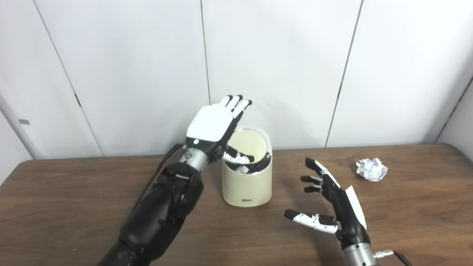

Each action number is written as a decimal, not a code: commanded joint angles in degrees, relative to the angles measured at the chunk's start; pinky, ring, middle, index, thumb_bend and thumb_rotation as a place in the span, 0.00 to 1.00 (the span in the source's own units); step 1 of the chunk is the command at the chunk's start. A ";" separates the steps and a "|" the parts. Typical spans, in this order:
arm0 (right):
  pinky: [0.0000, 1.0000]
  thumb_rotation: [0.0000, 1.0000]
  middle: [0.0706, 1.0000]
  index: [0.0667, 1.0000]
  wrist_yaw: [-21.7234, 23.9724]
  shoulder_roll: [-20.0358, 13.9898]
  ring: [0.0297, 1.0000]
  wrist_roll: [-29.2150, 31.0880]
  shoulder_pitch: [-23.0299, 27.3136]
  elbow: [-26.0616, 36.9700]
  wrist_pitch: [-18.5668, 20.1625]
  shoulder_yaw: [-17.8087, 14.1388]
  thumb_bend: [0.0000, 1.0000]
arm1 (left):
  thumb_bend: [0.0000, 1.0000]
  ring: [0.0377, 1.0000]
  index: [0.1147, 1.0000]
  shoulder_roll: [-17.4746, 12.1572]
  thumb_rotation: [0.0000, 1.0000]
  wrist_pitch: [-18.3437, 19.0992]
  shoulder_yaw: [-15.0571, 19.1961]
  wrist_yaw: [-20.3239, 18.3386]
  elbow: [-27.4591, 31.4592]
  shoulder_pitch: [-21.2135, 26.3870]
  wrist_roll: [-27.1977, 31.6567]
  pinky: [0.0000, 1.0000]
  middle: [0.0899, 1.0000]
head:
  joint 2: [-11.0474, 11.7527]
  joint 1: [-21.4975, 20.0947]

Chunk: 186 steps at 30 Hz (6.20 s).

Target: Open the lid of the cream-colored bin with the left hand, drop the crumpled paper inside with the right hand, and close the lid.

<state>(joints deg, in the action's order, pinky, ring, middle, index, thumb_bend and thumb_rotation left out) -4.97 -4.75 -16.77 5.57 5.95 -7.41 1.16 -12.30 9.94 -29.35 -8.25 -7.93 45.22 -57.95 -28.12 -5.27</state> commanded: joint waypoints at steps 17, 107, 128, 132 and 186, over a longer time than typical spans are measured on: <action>0.64 0.27 0.89 0.86 0.12 -0.19 0.76 0.58 1.67 2.13 -1.05 0.08 0.79 | 1.00 1.00 1.00 -0.69 0.16 -1.18 -0.20 -2.28 0.15 1.34 -5.50 0.92 1.00 | 0.17 0.19; 0.67 0.32 0.85 0.88 8.68 -14.72 0.79 -10.60 9.35 6.44 17.93 -0.82 0.86 | 0.65 0.78 0.88 6.27 0.17 -23.32 29.96 1.59 5.16 -35.79 58.50 0.68 0.84 | 4.05 -12.34; 0.62 0.25 0.86 0.85 32.79 -31.27 0.79 -46.87 24.66 5.38 34.15 7.29 0.89 | 0.52 0.79 0.91 3.33 0.01 -23.78 30.64 2.05 4.12 -35.21 57.37 0.69 0.85 | 6.71 -21.01; 0.61 0.26 0.85 0.83 42.24 -33.64 0.77 -52.49 29.01 1.90 34.14 8.99 0.93 | 0.53 0.79 0.91 3.17 0.02 -23.62 30.52 2.03 4.22 -35.11 56.96 0.71 0.85 | 6.68 -21.25; 0.62 0.16 0.82 0.76 26.66 -31.60 0.77 -36.33 36.77 -32.51 27.99 17.43 0.85 | 0.53 0.82 0.89 4.01 0.00 -15.32 29.59 2.13 12.76 -36.73 55.54 0.74 0.86 | 4.64 -19.15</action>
<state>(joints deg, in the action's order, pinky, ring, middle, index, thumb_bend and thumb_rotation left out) 22.02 -34.83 -53.60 40.17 -26.42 21.45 18.52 -7.77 -4.90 -0.04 -6.04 2.41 7.27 -3.13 -23.38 -24.35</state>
